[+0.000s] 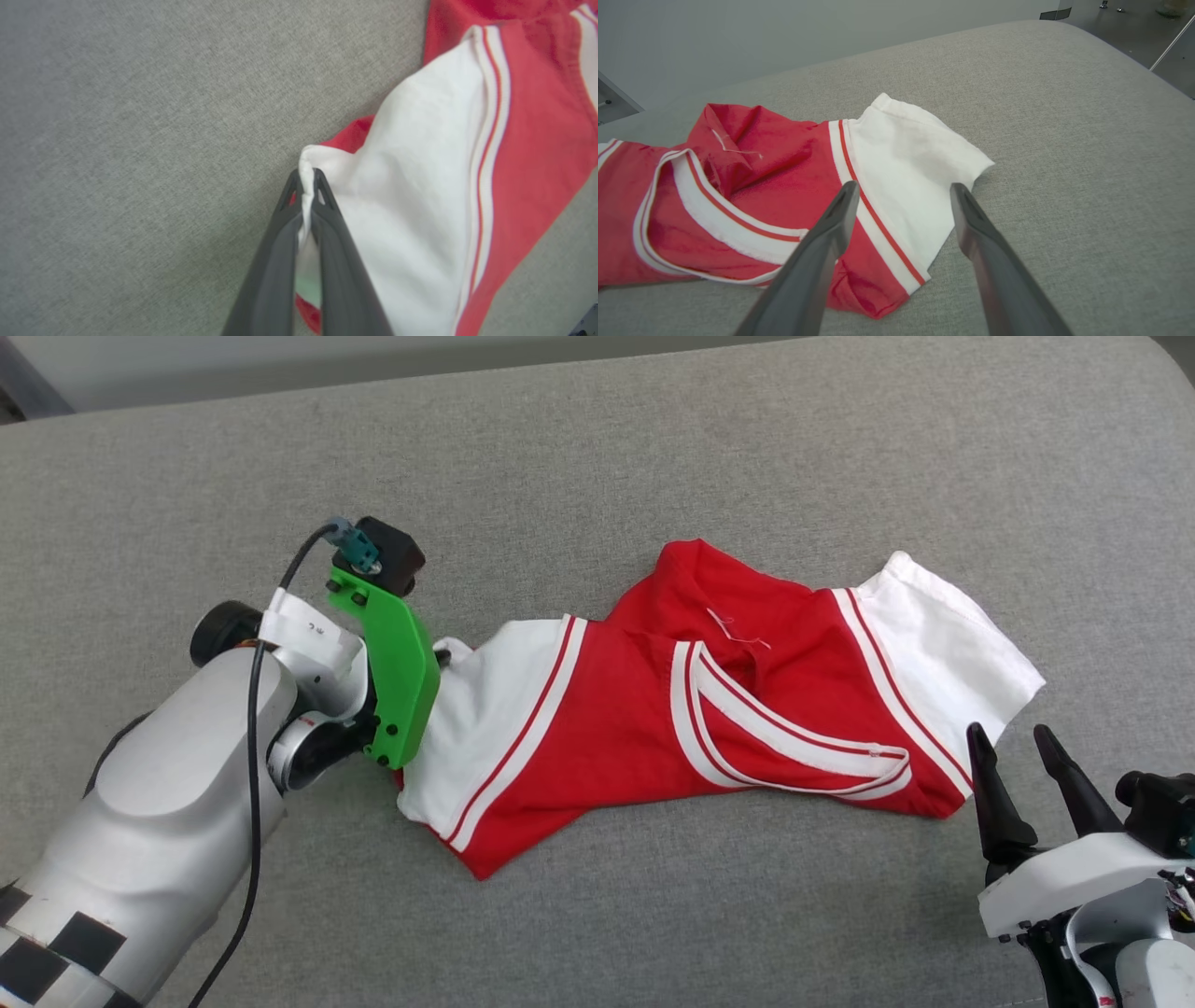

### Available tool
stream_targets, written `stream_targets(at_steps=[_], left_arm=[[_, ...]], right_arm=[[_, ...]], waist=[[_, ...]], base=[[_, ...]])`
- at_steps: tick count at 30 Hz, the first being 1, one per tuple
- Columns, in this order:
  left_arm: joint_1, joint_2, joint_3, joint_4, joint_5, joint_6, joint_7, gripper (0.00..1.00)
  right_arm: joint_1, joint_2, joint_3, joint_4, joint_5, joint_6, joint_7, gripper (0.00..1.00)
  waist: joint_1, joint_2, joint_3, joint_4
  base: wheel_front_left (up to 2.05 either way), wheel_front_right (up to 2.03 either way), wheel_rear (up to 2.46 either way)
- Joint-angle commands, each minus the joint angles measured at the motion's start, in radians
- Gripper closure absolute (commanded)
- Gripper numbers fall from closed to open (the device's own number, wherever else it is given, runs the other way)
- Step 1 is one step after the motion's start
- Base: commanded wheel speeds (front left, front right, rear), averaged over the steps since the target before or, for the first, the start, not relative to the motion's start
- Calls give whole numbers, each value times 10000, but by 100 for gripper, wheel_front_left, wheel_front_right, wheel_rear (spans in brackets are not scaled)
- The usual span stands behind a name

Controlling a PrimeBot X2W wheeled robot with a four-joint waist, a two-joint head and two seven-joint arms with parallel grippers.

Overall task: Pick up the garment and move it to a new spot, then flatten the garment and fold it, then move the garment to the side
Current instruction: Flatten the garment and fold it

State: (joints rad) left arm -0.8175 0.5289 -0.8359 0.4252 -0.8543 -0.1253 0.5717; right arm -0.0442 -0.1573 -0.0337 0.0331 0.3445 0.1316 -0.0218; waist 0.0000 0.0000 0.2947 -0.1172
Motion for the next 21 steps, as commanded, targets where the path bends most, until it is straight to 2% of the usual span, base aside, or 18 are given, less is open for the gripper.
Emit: stream_targets(at_steps=[1, 7, 17, 19, 21], left_arm=[[-363, 60, -19, 72, 43, -54, -381, 100], [-1159, -37, -32, 283, 519, -54, -2488, 100], [-3322, -704, 24, 1330, 2005, -54, -7065, 100], [-3430, -813, -198, 1471, 2081, -54, -7589, 100], [-2934, -622, -930, 1488, 1860, -54, -7947, 100]], right_arm=[[-169, 38, 49, 62, -86, -9, 29, 0], [-238, 32, 77, 171, -55, -9, 54, 0], [-277, 67, 1, 409, -88, -9, 29, 0], [-247, 91, -64, 421, -113, -9, 31, 0], [-134, 179, -128, 377, -163, -9, 47, 0]], waist=[[0, 0, -154, 38], [0, 0, -467, 4], [0, 0, -892, -98], [0, 0, -974, -35], [0, 0, -1050, 160]], base=[[0, 0, 0], [0, 0, 0], [0, 0, 0], [0, 0, 0], [0, 0, 0]])
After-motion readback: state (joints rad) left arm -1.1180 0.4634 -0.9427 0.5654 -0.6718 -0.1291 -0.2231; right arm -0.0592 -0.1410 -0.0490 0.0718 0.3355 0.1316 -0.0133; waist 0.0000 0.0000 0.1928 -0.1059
